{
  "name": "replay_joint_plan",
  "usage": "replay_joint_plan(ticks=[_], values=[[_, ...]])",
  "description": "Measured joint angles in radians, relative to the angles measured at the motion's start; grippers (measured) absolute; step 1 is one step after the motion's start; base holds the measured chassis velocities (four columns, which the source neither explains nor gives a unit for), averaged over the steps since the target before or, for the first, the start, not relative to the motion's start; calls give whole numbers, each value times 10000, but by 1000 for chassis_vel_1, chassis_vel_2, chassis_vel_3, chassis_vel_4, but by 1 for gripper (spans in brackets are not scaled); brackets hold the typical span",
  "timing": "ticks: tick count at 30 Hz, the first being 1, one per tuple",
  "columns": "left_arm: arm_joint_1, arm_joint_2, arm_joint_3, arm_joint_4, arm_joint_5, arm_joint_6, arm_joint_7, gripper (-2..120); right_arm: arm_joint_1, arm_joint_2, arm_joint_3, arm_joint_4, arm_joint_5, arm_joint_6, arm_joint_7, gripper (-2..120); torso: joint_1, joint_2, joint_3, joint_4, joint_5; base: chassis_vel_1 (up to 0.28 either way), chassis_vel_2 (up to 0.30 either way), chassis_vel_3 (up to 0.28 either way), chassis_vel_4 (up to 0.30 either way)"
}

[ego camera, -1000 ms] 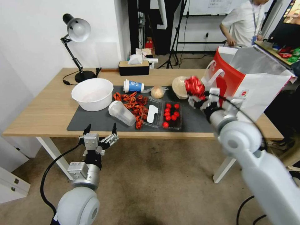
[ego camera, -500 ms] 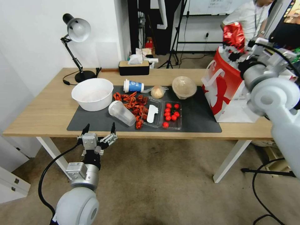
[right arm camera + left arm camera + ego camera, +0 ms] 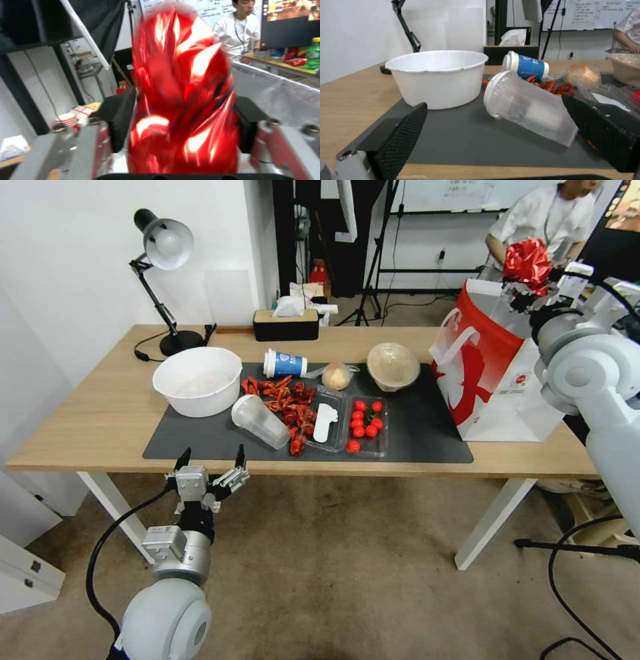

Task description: Pick up the trash from the table and place it into the takeout bag.

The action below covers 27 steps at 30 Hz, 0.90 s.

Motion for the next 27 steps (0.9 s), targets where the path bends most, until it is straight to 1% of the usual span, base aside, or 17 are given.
replay_joint_plan(ticks=[1, 3, 4, 7, 8, 9, 10, 20, 27], values=[[-17, 23, -1, 2, -20, 6, -1, 100, -10, -7, 0, -11, -36, -21, 38, 68, 0, 0, 0, 0, 0, 0, 0, 0, 0], [-27, 59, -4, 6, -57, 12, -1, 100, -20, -9, 1, -12, -80, -49, 122, 76, 0, 0, -1, 1, 0, 0, 0, 0, 0], [-27, 59, -4, 6, -57, 12, -1, 100, -20, -9, 1, -12, -80, -49, 122, 76, 0, 0, -1, 1, 0, 0, 0, 0, 0], [-56, 88, -13, 17, -116, 17, -8, 100, -57, -3, 2, -5, -109, -95, 208, 92, 0, 0, -1, 1, -1, 0, 0, 0, 0], [-56, 88, -13, 17, -116, 17, -8, 100, -57, -3, 2, -5, -109, -95, 208, 92, 0, 0, -1, 1, -1, 0, 0, 0, 0], [-82, 98, -15, 18, -137, 21, -14, 100, -94, 1, 7, 13, -112, -108, 215, 97, 0, 1, -1, 1, 0, 0, 0, 0, 0], [-103, 106, -15, 18, -156, 28, -18, 100, -132, 4, 17, 29, -112, -121, 216, 99, -1, 0, -1, 1, 0, 0, 0, 0, 0], [-206, 177, -15, 1, -229, 55, -33, 100, -360, 16, 132, 148, -112, -136, 173, 100, -2, 0, -1, 1, 0, 0, 0, 0, 0], [-222, 190, -2, 10, -257, 59, -55, 100, -709, -21, 335, 483, -112, -152, -123, 100, -2, 0, -1, 1, 0, 0, 0, 0, 0]])
